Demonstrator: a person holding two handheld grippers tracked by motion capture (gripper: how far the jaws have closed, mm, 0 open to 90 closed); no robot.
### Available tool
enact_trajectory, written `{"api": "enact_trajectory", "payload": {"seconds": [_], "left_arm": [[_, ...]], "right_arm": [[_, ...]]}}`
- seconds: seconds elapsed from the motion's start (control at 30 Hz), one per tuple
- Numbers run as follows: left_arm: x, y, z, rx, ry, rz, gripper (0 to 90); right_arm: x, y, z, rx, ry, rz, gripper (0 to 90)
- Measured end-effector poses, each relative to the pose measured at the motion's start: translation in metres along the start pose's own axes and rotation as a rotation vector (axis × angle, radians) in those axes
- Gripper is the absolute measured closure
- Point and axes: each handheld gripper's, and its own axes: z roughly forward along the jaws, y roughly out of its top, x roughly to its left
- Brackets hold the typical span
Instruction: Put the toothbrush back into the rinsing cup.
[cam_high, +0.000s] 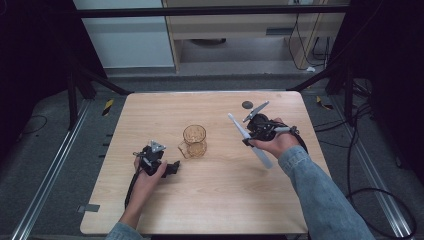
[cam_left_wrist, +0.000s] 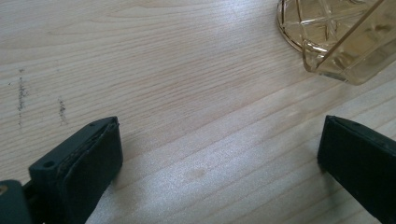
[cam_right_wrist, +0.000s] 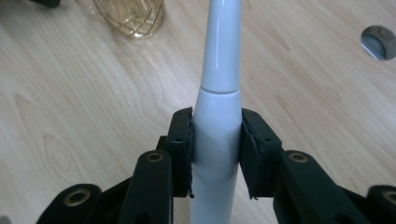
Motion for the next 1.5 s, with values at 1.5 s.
{"api": "enact_trajectory", "payload": {"seconds": [1.5], "left_arm": [[0.0, 0.0, 0.0, -0.001, 0.0, -0.001, 0.0]], "right_arm": [[-0.005, 0.067, 0.003, -0.405, -0.098, 0.148, 67.2]]}}
